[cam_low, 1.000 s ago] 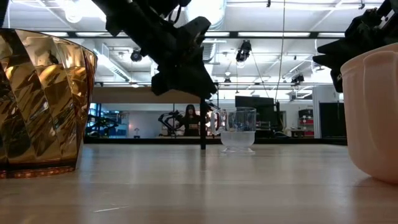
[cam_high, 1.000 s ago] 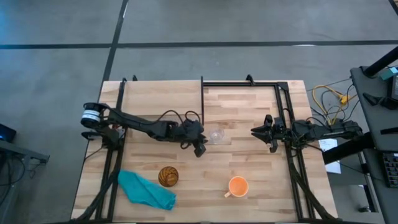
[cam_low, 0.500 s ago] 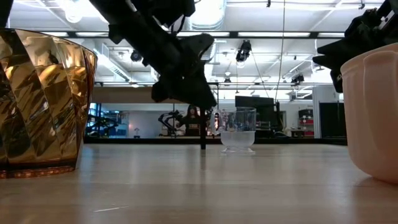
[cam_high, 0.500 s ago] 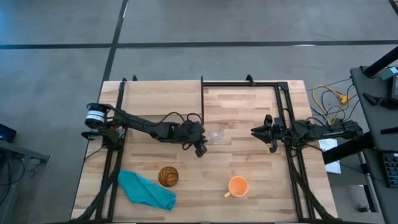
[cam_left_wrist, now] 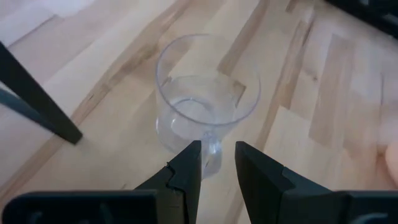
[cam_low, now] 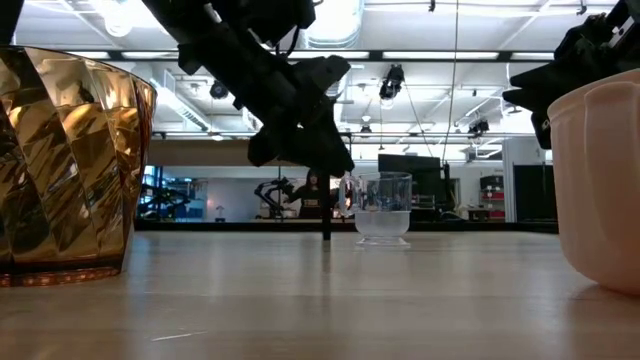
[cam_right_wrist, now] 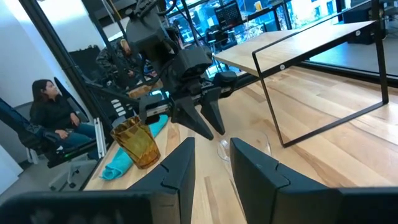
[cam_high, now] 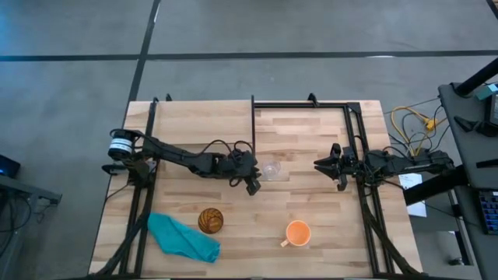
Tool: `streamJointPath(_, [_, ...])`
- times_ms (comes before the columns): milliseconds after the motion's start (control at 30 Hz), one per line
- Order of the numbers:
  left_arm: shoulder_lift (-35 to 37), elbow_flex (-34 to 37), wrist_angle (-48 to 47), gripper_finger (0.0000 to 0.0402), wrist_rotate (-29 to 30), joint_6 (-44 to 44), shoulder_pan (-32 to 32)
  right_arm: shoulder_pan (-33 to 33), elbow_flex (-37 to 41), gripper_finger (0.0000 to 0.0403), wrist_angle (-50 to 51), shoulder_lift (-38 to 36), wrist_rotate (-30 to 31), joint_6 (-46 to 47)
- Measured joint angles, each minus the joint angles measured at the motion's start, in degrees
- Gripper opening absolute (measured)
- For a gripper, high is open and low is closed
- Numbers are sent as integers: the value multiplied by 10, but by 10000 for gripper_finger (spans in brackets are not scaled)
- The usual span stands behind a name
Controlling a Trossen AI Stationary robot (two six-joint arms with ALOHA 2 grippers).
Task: Stack small to large cups/mugs on shelf
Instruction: Put the transparent mug on the shelf
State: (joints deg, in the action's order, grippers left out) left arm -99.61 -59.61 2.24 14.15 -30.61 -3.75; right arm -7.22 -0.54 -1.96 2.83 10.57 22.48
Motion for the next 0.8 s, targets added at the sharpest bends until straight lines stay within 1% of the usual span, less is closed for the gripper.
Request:
streamJointPath(100, [-2,0,24,84,1,3,0,0,0,96,0,0,0,0])
streamJointPath(200, [-5,0,16,84,0,24,0,0,0,96,0,0,0,0])
streamJointPath(700, [-7,1,11,84,1,25,0,0,0,96,0,0,0,0])
streamJointPath(800, [-7,1,-1,84,12,25,0,0,0,96,0,0,0,0])
